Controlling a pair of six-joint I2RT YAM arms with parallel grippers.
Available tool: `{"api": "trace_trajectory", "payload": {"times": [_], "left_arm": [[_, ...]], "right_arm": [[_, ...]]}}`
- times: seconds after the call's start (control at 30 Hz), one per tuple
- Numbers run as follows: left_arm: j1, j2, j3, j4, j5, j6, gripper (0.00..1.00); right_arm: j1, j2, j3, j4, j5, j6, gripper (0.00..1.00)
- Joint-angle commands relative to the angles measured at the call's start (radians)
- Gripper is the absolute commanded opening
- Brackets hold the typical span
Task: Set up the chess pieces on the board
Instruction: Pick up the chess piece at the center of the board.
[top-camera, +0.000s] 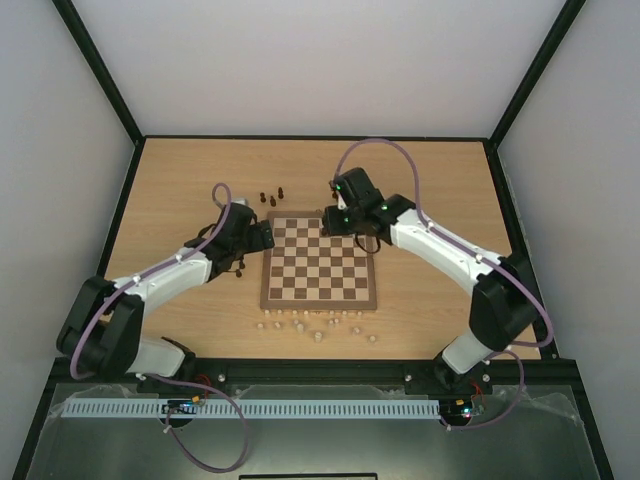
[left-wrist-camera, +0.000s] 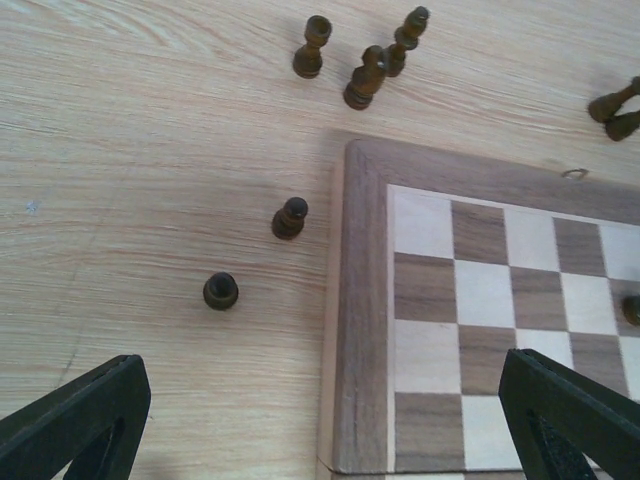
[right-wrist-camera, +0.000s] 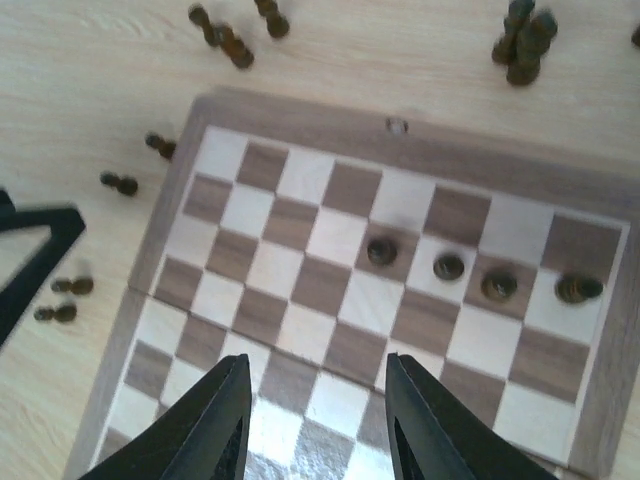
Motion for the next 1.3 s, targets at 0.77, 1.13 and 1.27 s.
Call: {"api": "trace_trajectory", "payload": {"times": [0.77, 1.13, 1.27], "left_arm": [[-0.095, -0.017, -0.033, -0.224, -0.168, -0.145, 0.99], [-0.079, 0.035, 0.004, -0.189, -0.219, -0.13, 0.97], [-0.027, 0.115, 0.091, -0.166, -0.21, -0.078, 0.98]], "right_arm": [[0.004, -0.172, -0.314, 0.114, -0.14, 0.005, 0.38], [0.004, -0.175, -0.322, 0.125, -0.153, 0.007, 0.38], [0.004, -0.179, -0.323, 0.12, -0.141, 0.004, 0.38]]}}
